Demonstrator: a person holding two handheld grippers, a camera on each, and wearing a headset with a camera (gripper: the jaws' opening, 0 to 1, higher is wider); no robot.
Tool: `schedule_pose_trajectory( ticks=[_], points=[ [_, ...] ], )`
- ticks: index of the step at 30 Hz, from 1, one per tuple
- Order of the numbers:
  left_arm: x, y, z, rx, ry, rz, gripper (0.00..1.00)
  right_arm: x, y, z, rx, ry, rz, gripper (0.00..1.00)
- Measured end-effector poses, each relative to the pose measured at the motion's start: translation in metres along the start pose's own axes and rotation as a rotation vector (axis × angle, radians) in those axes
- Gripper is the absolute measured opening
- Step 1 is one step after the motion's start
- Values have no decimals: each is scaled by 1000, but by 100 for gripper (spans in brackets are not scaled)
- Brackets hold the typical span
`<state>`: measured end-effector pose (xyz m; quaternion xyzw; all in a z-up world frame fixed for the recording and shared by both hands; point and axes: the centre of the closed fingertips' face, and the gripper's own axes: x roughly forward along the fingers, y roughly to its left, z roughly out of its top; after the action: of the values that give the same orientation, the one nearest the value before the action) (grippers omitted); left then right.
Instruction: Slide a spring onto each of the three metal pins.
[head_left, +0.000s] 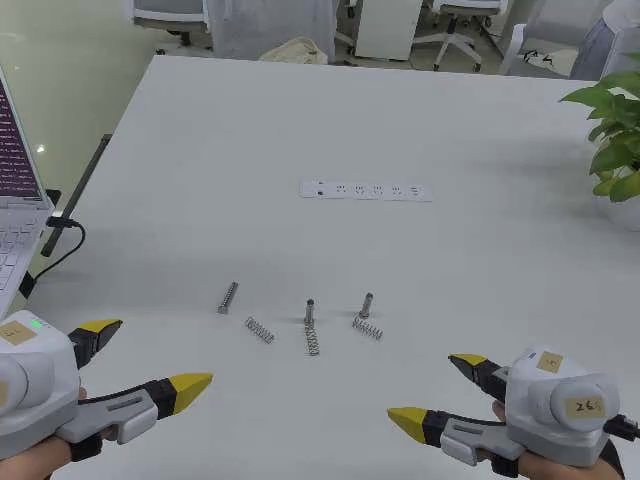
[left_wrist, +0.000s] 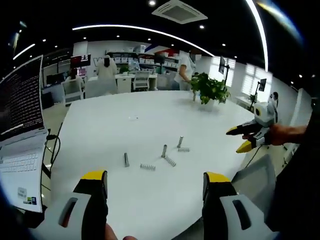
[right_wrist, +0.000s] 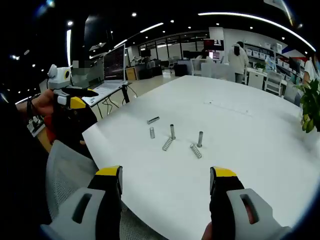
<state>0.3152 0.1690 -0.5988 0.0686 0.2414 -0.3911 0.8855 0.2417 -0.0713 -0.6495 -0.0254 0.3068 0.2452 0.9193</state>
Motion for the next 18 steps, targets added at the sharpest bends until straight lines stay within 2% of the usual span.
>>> schedule_pose_trajectory(
  ticks=[8,18],
  points=[
    [-1,1,2,16,-3,2,74,2,11,4,24,-10,9,76],
    [-4,1,2,13,-12,0,74,7,18,4,-2,6,21,76]
  ],
)
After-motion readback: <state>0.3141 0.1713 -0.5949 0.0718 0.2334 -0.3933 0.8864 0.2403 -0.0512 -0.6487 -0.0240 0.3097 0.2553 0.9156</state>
